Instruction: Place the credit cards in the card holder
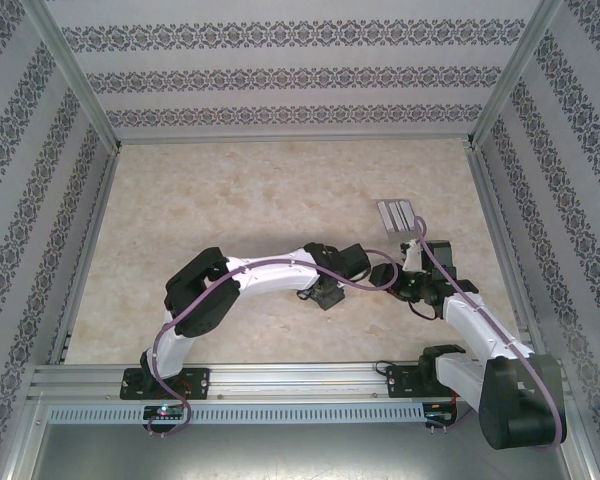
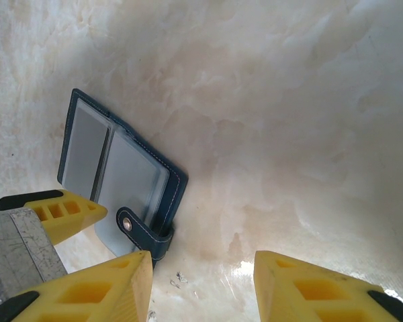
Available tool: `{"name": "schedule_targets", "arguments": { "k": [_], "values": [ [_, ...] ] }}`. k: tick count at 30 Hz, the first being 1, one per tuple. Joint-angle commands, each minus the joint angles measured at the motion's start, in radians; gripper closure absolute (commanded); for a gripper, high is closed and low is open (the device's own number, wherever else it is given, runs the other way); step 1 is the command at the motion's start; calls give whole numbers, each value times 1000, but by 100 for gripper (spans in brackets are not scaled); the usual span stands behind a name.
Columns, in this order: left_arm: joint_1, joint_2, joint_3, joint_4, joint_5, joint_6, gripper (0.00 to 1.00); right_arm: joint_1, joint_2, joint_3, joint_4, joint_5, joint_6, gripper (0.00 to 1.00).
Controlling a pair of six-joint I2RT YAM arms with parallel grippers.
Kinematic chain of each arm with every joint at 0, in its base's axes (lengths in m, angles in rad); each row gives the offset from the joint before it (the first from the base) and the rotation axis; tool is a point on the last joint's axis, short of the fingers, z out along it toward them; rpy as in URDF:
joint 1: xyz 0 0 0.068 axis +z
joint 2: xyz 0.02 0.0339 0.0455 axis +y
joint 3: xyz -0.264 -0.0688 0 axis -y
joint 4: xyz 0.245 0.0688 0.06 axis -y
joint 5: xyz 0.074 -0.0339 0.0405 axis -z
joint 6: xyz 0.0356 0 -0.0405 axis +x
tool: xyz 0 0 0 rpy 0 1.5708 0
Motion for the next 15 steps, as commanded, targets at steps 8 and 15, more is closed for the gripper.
{"name": "schedule_targets", "arguments": {
  "k": [8,15],
  "values": [
    [57,6,-3,-6,50,-49,56,-11,11,22,-14,-32,-14,55],
    [81,-10,-30,28,150,-66,42,-13,31,49,-33,-44,-24,55]
  ]
}}
